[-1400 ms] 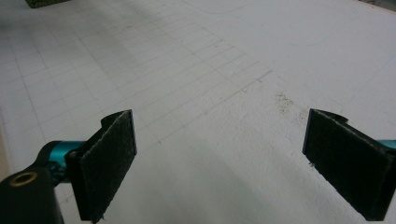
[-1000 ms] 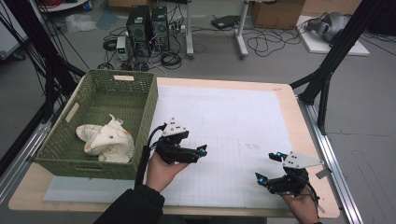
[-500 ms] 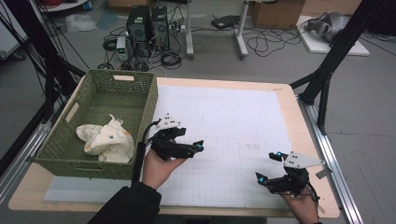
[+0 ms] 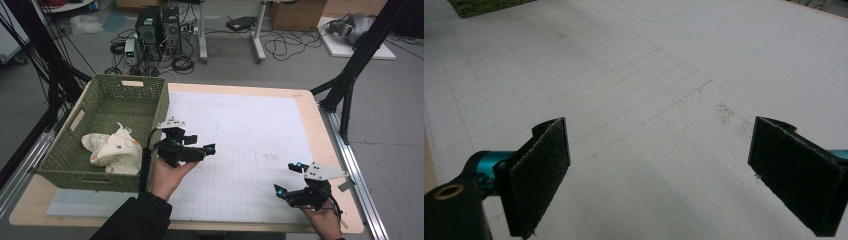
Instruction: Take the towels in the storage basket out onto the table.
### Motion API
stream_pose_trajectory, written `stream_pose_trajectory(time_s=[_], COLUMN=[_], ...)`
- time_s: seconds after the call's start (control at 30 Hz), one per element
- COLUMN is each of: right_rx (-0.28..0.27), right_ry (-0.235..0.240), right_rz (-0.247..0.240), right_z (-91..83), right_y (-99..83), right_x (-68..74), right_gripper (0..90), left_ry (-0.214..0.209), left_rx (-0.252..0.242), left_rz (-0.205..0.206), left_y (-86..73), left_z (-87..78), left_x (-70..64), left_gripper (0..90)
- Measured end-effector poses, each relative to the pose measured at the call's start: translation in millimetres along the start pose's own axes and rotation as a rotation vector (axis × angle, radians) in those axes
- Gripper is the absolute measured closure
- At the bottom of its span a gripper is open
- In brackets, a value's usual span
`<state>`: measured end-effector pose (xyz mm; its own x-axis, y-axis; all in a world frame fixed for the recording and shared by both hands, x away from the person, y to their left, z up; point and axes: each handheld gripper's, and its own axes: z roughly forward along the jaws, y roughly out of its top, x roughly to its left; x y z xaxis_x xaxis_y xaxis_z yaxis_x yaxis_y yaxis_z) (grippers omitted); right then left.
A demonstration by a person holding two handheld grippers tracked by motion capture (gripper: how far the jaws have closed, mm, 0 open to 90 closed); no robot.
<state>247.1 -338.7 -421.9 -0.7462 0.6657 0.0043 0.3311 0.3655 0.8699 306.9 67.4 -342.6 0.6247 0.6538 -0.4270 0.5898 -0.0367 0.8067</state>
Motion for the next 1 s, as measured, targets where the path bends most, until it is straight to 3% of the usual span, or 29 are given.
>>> stream_pose_trajectory(time_s=[0.13,0.17,0.43,0.67,0.73,1.0], right_rx=[-0.004,-0.004,-0.003,-0.01,-0.012,-0.022], right_ry=[0.002,0.003,0.01,0.006,0.004,0.004], right_rz=[-0.001,-0.001,-0.005,-0.008,-0.01,-0.009], right_z=[-0.2,-0.3,0.1,-0.3,-0.6,-2.5], right_y=[0.1,0.0,0.7,1.2,1.4,2.8], right_x=[-0.4,-0.3,-0.2,-1.3,-1.4,-1.5], right_gripper=[8.9,8.9,8.9,8.9,8.9,8.9], left_ry=[-0.011,-0.005,0.004,-0.041,-0.087,-0.116], left_rx=[-0.005,-0.025,-0.077,-0.086,-0.086,-0.079], left_rz=[-0.043,-0.078,-0.123,-0.166,-0.192,-0.211], left_y=[4.9,7.3,18.9,27.7,29.0,34.0], left_z=[-7.6,-13.2,-34.2,-47.1,-49.9,-65.4], left_x=[0.0,0.7,6.0,19.2,26.1,43.1], left_gripper=[19.8,20.5,21.7,23.2,23.2,24.1])
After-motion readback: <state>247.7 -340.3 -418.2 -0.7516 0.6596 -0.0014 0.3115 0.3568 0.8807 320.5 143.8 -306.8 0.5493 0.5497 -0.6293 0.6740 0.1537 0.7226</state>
